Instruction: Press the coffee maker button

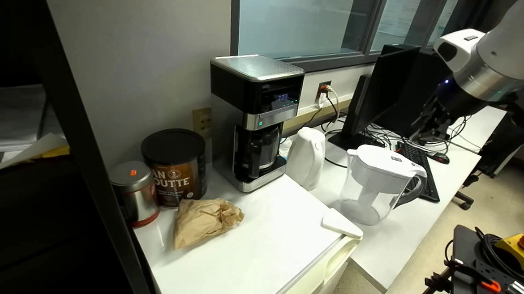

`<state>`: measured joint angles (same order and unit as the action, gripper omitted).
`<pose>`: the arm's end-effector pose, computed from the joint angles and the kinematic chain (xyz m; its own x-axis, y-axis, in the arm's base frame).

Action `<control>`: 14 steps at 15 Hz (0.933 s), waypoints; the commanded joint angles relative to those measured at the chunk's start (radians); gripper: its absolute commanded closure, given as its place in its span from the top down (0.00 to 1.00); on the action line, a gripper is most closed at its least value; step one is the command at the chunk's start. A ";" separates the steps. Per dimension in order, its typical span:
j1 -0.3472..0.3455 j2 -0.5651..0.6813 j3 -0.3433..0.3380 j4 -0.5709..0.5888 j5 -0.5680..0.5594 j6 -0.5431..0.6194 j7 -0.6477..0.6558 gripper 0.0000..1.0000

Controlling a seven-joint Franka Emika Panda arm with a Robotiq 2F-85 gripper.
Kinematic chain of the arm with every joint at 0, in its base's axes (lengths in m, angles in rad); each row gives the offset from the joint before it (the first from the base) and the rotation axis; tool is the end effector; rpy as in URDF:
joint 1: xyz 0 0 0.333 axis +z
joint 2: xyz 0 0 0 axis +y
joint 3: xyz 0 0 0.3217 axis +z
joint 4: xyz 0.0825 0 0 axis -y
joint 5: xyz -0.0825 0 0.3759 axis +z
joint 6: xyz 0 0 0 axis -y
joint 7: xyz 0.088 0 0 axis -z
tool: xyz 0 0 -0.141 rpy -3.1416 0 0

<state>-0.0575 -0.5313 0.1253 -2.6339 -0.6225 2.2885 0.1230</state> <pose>0.3920 -0.0030 0.4184 0.9342 0.3367 0.1183 0.2235 -0.8104 0.5415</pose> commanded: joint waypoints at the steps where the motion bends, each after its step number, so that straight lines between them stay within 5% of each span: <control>1: -0.036 0.106 -0.006 0.069 -0.127 0.142 0.015 0.06; 3: -0.051 0.156 -0.013 0.105 -0.190 0.210 0.031 0.00; 14: -0.079 0.454 -0.047 0.350 -0.380 0.376 0.155 0.02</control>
<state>-0.1286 -0.1683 0.0740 -2.3666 -0.9652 2.6247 0.2380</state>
